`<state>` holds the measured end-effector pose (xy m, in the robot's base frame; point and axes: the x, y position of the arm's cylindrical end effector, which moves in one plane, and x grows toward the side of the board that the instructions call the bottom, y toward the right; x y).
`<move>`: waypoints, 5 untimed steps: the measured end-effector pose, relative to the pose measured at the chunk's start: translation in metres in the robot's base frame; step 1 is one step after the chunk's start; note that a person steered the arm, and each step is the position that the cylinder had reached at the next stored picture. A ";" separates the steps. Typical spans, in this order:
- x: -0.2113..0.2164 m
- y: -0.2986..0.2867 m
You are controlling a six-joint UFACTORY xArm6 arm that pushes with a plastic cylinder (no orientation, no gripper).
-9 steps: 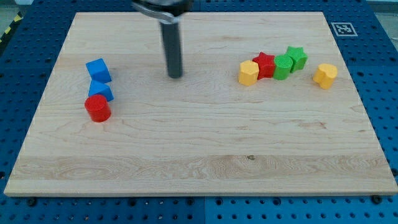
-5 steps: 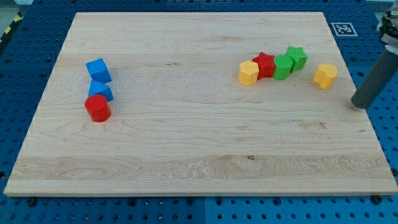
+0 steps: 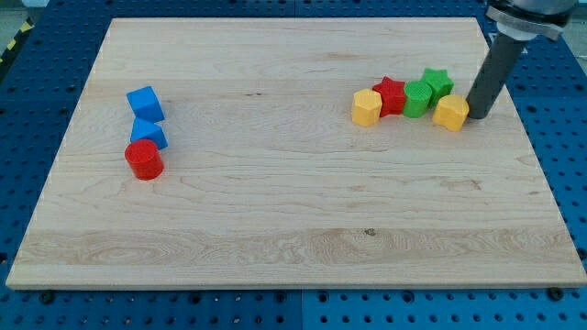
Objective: Push the yellow heart towards the bottom center
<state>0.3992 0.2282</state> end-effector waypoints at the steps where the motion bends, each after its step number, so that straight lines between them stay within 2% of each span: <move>1: 0.000 -0.028; 3: 0.033 -0.080; 5: 0.059 -0.157</move>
<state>0.4577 0.0707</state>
